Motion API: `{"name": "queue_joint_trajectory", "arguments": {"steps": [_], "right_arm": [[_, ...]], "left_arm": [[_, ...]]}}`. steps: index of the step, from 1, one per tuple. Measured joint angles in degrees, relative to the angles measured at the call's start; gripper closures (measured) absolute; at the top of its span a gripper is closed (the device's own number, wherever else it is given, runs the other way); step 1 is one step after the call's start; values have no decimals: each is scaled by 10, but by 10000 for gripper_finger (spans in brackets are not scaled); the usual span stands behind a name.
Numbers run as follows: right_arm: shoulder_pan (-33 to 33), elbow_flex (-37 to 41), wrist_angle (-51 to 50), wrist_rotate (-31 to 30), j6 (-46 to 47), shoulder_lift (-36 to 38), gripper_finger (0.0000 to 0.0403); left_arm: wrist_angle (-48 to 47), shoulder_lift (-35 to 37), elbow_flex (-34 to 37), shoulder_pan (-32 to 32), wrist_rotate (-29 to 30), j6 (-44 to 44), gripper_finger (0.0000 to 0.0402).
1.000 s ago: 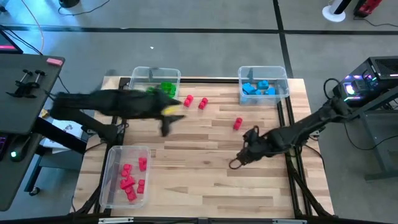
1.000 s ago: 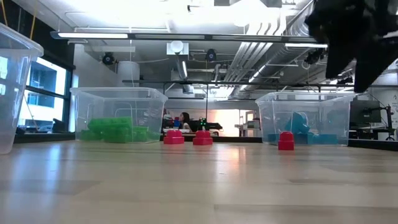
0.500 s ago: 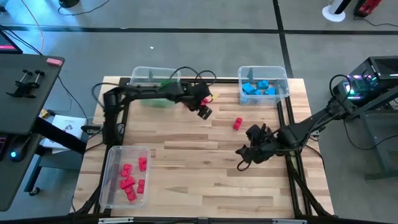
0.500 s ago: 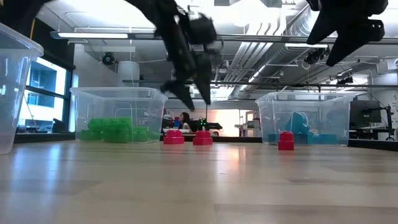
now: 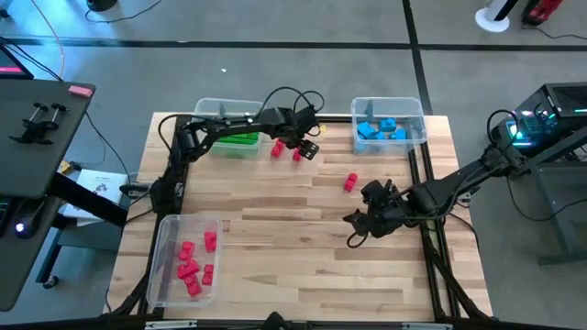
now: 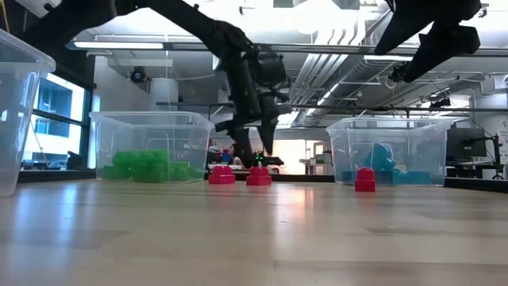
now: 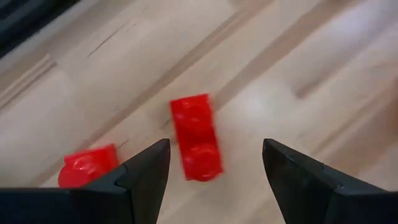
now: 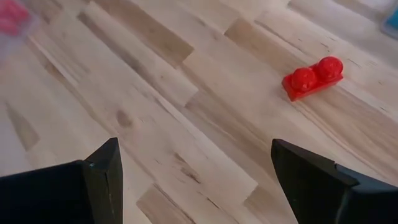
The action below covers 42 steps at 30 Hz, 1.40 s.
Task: Sort blocks
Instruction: Put the red game piece into the bottom left transparent bin
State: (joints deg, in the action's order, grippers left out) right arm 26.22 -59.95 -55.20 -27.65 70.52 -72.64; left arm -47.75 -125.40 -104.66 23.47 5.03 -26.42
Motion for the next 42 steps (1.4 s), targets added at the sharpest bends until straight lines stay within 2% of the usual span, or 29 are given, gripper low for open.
{"name": "queue_joint_trajectory", "arguments": {"steps": [7, 16, 20, 27, 31, 37, 42], "right_arm": [[-4, 0, 11, -26, 45, 0, 119], [-9, 0, 44, -38, 45, 0, 119], [-16, 0, 49, -39, 42, 0, 119], [-30, 0, 49, -38, 40, 0, 119], [-31, 0, 49, -39, 35, 0, 119], [-31, 0, 49, -38, 25, 0, 119], [-31, 0, 49, -39, 25, 0, 119]], "left_arm": [[-8, -26, 0, 17, -17, 2, 158], [-5, -37, 0, 16, -24, 21, 158], [-15, -62, 0, 13, -35, 21, 158], [-14, -69, -5, -9, 21, 44, 161], [-20, -70, 0, -10, 33, 61, 194], [-29, -68, 6, -9, 30, 95, 312], [-51, -51, 8, -8, 0, 116, 314]]}}
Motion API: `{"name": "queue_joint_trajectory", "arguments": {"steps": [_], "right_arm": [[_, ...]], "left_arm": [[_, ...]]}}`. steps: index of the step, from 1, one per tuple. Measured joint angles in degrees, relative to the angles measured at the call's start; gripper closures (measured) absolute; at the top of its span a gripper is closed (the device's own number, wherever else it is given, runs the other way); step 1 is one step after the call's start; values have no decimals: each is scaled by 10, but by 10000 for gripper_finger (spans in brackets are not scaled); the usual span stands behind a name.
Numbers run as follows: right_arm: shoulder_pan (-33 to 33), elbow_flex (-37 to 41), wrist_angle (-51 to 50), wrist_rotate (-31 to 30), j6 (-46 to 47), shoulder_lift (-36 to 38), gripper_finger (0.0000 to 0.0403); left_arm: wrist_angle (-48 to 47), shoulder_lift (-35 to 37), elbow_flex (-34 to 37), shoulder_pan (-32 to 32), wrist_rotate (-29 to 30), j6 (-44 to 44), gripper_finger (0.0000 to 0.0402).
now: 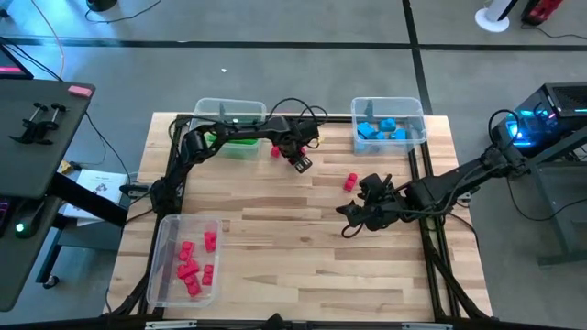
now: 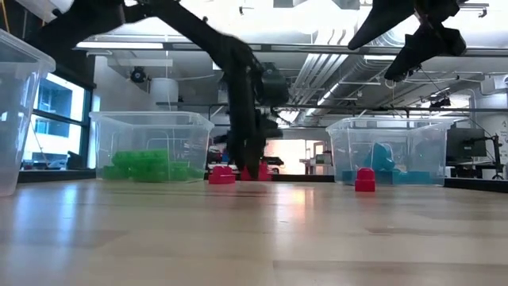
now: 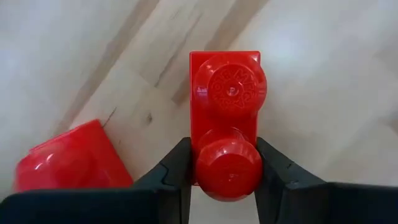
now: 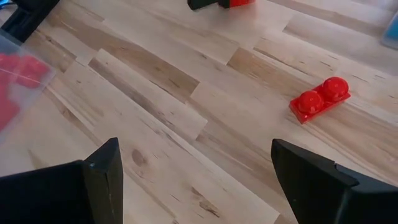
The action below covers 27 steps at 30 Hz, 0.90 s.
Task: Sort blocks
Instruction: Put the red game piece into the bottom left transparent bin
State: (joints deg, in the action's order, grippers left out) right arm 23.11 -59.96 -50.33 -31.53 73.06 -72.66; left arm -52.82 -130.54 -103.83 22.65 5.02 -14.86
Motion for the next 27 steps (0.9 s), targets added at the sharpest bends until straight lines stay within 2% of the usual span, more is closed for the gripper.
{"name": "queue_joint_trajectory", "arguments": {"steps": [7, 10, 14, 18, 21, 27], "right_arm": [[-1, 0, 0, -8, 0, 0, 119], [-10, 0, 9, -17, -18, 0, 119], [-38, 0, 56, -30, -91, 0, 119], [-81, 0, 129, -30, -189, 0, 119], [-116, 0, 175, -29, -258, 0, 119], [-184, 0, 212, -22, -341, 0, 119]], "left_arm": [[-35, 103, 0, 3, -5, 66, 314], [-56, 171, -1, -4, -42, 108, 314], [-108, 268, -1, -33, -60, 117, 314], [-150, 353, -1, -91, -58, 119, 314], [-186, 399, -1, -155, -35, 82, 314], [-350, 449, -1, -307, 101, -125, 314]]}}
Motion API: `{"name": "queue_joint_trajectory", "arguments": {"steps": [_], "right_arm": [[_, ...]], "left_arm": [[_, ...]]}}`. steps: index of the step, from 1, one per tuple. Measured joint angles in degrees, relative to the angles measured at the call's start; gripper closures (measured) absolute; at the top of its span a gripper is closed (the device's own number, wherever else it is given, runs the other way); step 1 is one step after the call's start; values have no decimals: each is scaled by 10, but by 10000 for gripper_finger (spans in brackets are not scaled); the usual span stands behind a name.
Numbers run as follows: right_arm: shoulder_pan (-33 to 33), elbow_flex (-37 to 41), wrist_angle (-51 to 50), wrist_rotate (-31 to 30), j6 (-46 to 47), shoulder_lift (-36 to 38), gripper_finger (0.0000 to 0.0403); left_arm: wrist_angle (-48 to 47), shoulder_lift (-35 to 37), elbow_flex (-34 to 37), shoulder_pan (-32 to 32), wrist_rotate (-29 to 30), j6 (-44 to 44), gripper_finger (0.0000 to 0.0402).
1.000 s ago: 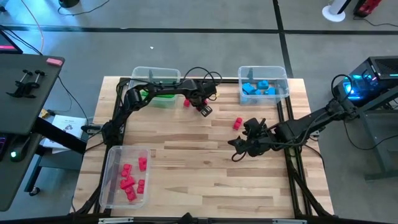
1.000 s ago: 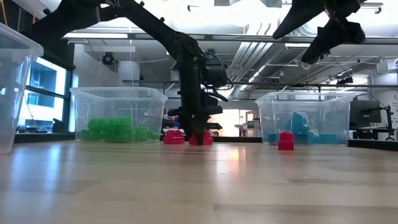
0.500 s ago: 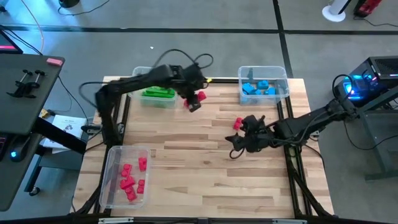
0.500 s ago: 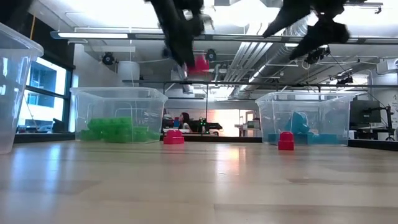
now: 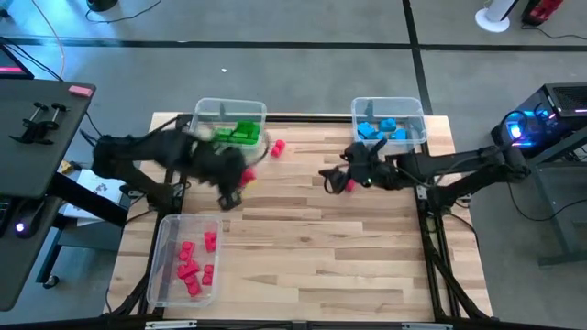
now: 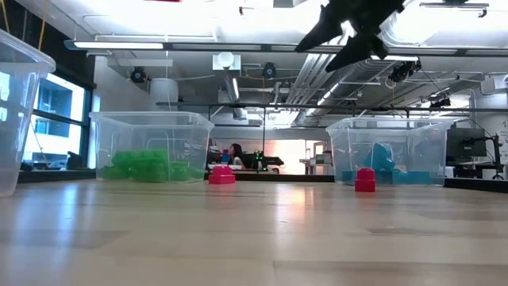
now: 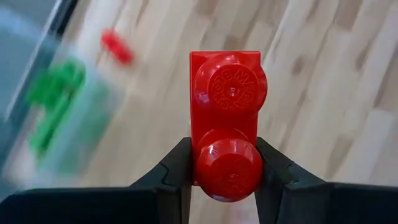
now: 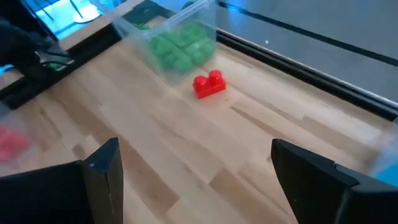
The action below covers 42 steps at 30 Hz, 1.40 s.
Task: Sort blocks
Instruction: Put the red game piece into the bottom left transparent bin
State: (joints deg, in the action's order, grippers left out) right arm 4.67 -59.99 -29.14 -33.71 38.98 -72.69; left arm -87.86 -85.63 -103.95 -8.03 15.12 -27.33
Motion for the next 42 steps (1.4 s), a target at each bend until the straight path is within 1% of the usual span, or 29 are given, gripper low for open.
{"name": "queue_joint_trajectory", "arguments": {"steps": [1, 2, 5, 7, 8, 11, 13, 16, 20, 22, 25, 28, 32, 35, 37, 39, 41, 42], "right_arm": [[-11, 0, 1, 5, -9, 0, 119], [-22, 0, 2, 13, -20, 0, 119], [-52, 0, 3, 45, -49, 0, 119], [-68, 0, 3, 63, -65, 0, 119], [-75, 0, 3, 73, -71, 0, 119], [-89, 0, 6, 91, -89, 0, 119], [-94, 0, 8, 102, -97, 0, 119], [-97, 0, 9, 104, -110, 0, 119], [-99, 0, 9, 109, -120, 0, 119], [-99, 0, 9, 119, -121, 0, 119], [-99, 0, 8, 133, -121, 0, 119], [-98, 0, 7, 144, -123, 0, 119], [-98, 0, 4, 151, -125, 0, 119], [-98, 0, 3, 159, -125, 0, 119], [-98, 0, 3, 180, -125, 3, 119], [-97, 0, 7, 211, -121, 8, 119], [-92, 0, 7, 237, -109, 15, 119], [-89, 0, 6, 245, -103, 20, 119]], "left_arm": [[-24, 6, 0, -28, 11, -44, 314], [-28, 12, 1, -55, 18, -88, 314], [0, 44, 20, -139, 23, -203, 314], [-10, 63, 37, -191, 37, -304, 314], [-25, 72, 52, -218, 42, -360, 314], [-15, 94, 116, -291, 45, -489, 314], [-19, 104, 158, -330, 24, -568, 314], [-15, 109, 218, -375, -56, -621, 314], [6, 107, 290, -415, -165, -632, 314], [13, 106, 319, -422, -207, -636, 299], [37, 107, 341, -417, -228, -628, 253], [63, 113, 341, -401, -238, -606, 203], [79, 128, 325, -369, -251, -565, 151], [85, 143, 308, -337, -243, -524, 129], [87, 153, 295, -305, -198, -489, 123], [104, 160, 287, -257, -131, -436, 121], [146, 161, 285, -194, -85, -357, 121], [170, 157, 288, -158, -77, -309, 121]]}}
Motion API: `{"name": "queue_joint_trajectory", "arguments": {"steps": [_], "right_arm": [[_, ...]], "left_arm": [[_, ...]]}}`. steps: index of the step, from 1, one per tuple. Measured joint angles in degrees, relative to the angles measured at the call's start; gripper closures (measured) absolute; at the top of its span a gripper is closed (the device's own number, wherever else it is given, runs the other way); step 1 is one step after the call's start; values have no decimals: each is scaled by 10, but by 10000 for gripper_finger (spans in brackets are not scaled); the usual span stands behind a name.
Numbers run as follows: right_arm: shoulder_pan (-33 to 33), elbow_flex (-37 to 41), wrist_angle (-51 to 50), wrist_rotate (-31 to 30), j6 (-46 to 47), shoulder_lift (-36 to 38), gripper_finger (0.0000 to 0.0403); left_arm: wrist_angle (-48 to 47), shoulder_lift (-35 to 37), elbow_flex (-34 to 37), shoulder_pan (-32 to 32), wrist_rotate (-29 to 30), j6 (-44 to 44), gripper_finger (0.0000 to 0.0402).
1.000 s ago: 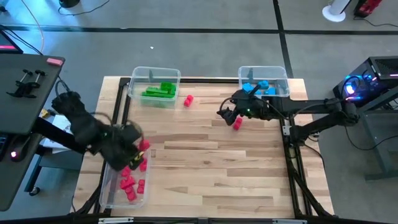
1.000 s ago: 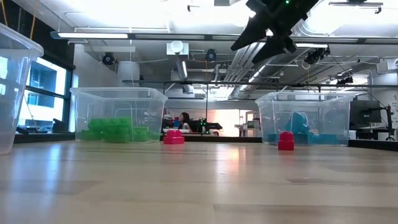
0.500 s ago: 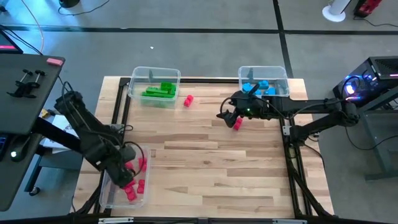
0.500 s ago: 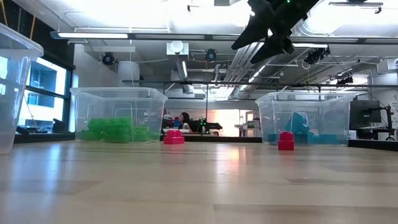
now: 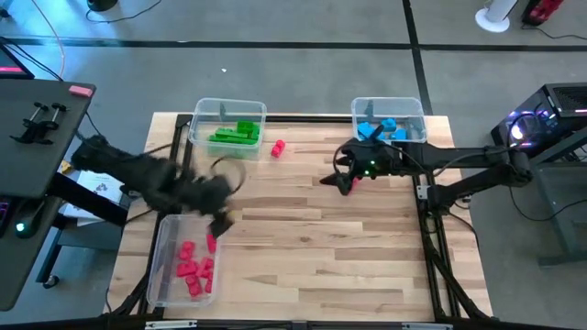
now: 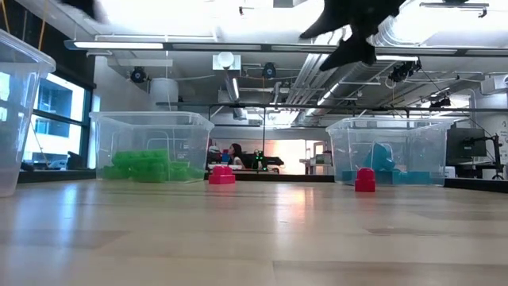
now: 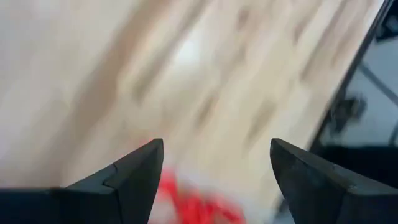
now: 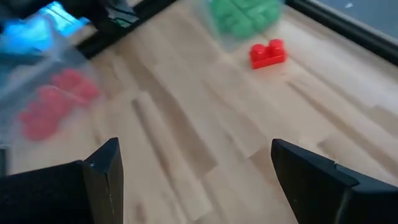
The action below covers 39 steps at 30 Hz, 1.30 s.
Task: Sort blocks
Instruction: Put the red game piece into the bottom left transparent bin
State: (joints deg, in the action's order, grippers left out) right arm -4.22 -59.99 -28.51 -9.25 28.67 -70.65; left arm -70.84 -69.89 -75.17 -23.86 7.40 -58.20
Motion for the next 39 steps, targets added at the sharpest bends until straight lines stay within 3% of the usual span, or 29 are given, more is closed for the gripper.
{"name": "queue_joint_trajectory", "arguments": {"steps": [3, 7, 10, 12, 16, 19, 22, 26, 30, 35, 37, 39], "right_arm": [[16, 0, -5, 9, 25, 17, 119], [44, 0, -8, 9, 68, 45, 119], [68, 0, -8, -7, 108, 71, 119], [85, -1, -29, -52, 159, 87, 119], [116, -1, -196, -123, 303, 97, 128], [129, 2, -323, -132, 363, 80, 168], [113, 27, -368, -132, 371, 59, 247], [70, 108, -325, -101, 365, 39, 378], [13, 200, -230, -77, 354, 34, 384], [-43, 262, -110, -72, 348, 26, 398], [-58, 266, -80, -74, 337, 15, 401], [-73, 266, -65, -76, 317, -3, 402]], "left_arm": [[97, -38, 14, 112, -17, 164, 120], [247, -145, 15, 236, -54, 345, 120], [407, -236, 15, 295, -90, 390, 120], [475, -288, 12, 320, -131, 375, 119], [457, -347, -7, 336, -255, 372, 119], [423, -342, 2, 334, -279, 424, 119], [415, -315, 21, 336, -267, 456, 119], [475, -257, 64, 350, -246, 459, 119], [596, -191, 143, 346, -220, 459, 119], [686, -144, 238, 305, -40, 471, 119], [719, -152, 263, 289, 2, 483, 119], [756, -169, 274, 279, 7, 485, 119]]}}
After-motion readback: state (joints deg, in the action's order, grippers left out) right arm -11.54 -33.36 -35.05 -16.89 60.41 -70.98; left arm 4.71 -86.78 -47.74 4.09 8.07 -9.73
